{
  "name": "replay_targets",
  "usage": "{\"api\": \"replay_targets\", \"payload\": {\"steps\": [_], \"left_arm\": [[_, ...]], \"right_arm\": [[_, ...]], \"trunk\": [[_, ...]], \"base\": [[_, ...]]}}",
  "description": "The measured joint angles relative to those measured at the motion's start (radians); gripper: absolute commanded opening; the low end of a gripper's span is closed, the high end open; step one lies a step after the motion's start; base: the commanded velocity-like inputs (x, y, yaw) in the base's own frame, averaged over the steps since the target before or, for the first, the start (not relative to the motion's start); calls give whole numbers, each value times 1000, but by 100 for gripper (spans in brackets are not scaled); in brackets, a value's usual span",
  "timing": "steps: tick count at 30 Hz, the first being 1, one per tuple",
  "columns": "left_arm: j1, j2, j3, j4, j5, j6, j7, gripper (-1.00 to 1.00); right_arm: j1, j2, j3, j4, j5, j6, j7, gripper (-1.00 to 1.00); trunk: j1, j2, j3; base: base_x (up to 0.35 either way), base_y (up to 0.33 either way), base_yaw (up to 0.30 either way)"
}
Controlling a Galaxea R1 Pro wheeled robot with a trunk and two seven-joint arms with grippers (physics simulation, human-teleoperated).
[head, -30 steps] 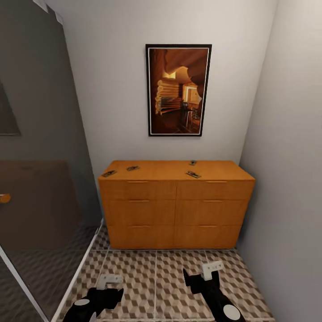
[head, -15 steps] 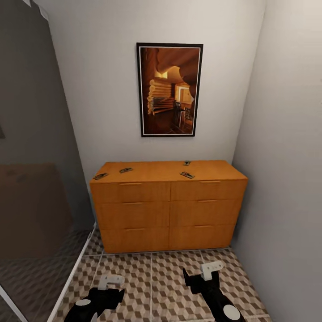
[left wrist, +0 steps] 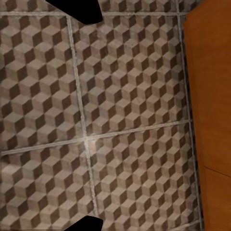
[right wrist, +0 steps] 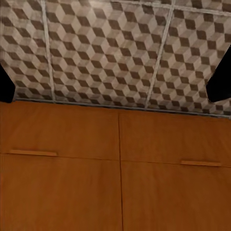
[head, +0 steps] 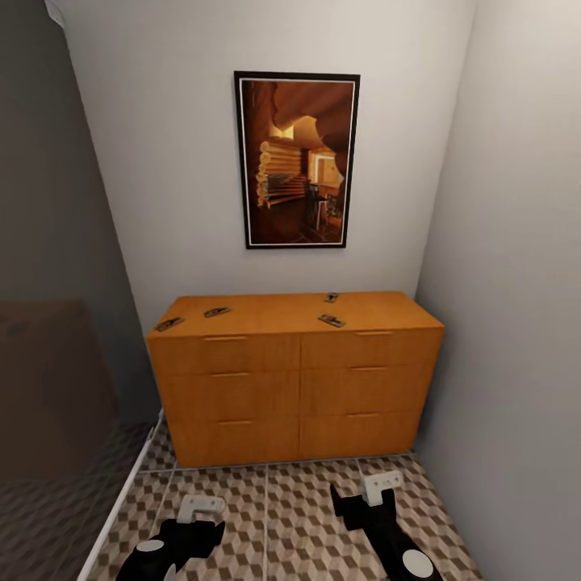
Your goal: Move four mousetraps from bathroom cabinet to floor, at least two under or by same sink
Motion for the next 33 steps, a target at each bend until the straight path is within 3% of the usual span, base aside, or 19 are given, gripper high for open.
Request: {"api": "replay_targets", "payload": {"steps": [11, 33], "left_arm": [[0, 0, -1, 0, 0, 0, 0, 100], [0, -1, -1, 2, 0, 0, 0, 100]], "right_arm": [[0, 0, 0, 0, 0, 0, 0, 100], [0, 0, 0, 0, 0, 0, 3, 100]], "trunk": [[0, 0, -6], [0, 0, -12]], "base": [[145, -139, 88], [9, -8, 75]]}}
